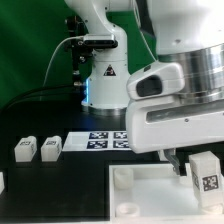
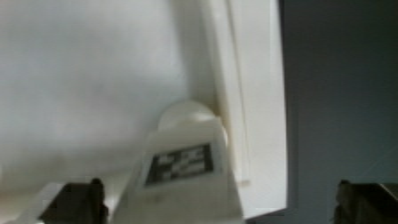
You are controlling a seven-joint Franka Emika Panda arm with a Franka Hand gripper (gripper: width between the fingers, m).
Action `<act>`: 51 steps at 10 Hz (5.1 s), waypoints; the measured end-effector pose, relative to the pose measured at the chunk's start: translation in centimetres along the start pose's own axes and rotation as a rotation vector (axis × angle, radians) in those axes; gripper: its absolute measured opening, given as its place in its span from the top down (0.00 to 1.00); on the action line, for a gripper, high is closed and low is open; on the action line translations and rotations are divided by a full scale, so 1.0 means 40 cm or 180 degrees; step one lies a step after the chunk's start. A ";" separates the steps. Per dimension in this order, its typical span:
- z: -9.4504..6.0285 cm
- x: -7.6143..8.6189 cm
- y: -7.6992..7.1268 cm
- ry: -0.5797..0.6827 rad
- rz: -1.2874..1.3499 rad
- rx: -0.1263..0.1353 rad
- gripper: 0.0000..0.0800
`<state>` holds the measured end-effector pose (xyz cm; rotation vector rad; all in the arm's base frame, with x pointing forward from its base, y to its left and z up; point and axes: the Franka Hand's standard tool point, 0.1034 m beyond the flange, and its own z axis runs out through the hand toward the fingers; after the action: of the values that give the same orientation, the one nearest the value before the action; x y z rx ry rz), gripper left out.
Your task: Assemble one leg
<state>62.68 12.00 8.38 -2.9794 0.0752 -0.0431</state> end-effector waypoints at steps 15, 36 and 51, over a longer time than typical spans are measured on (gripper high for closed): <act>0.002 0.020 0.027 -0.0011 0.4562 0.0506 0.60; 0.001 0.026 0.009 0.0191 0.2364 0.0098 0.61; 0.015 -0.006 -0.004 0.0064 0.1725 0.0204 0.19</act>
Offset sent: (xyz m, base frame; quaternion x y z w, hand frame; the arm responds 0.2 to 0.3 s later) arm 0.0000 0.0000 0.0000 0.0000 0.0000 0.0899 0.9960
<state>62.46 12.26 7.81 -2.7882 0.8544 -0.0088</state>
